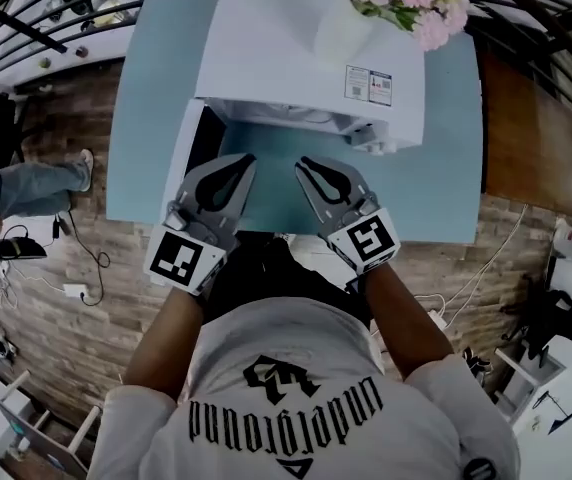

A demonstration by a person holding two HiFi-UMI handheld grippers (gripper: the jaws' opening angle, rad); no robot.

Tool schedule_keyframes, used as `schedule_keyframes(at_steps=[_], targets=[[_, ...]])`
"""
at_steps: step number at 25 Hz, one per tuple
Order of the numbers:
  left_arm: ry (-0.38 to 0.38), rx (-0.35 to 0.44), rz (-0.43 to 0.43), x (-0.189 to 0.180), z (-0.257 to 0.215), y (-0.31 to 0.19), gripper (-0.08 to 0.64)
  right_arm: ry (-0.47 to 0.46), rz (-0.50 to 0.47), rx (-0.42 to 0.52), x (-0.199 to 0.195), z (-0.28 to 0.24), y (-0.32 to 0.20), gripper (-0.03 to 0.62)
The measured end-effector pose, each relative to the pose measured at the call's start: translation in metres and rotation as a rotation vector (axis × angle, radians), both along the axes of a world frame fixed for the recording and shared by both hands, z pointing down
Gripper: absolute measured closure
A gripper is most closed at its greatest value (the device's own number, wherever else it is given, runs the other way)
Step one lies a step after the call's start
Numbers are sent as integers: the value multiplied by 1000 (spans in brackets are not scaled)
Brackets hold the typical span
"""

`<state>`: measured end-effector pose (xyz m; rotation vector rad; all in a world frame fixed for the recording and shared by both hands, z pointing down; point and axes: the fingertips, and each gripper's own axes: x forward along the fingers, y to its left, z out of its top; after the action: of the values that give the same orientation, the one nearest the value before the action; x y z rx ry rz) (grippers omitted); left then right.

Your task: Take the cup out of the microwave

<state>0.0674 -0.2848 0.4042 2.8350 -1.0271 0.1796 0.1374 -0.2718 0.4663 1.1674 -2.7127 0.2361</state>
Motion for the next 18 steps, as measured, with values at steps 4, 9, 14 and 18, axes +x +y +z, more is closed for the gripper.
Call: schedule_keyframes(at_steps=[4,9,14,18], targets=[[-3,-44,2,11,26,-6,509,0,-2,-44,-1,22,-15,552],[-9,-63,-16,16,59,-17,509,-17,2,-15,1,46,-33,532],[-36,-51,-26,18,84,-33,509,-35,-17,-40,1,78,-51,518],[-46,-46,-41,17,100,-46,509,-21,-5,-34,1,100,-65,506]])
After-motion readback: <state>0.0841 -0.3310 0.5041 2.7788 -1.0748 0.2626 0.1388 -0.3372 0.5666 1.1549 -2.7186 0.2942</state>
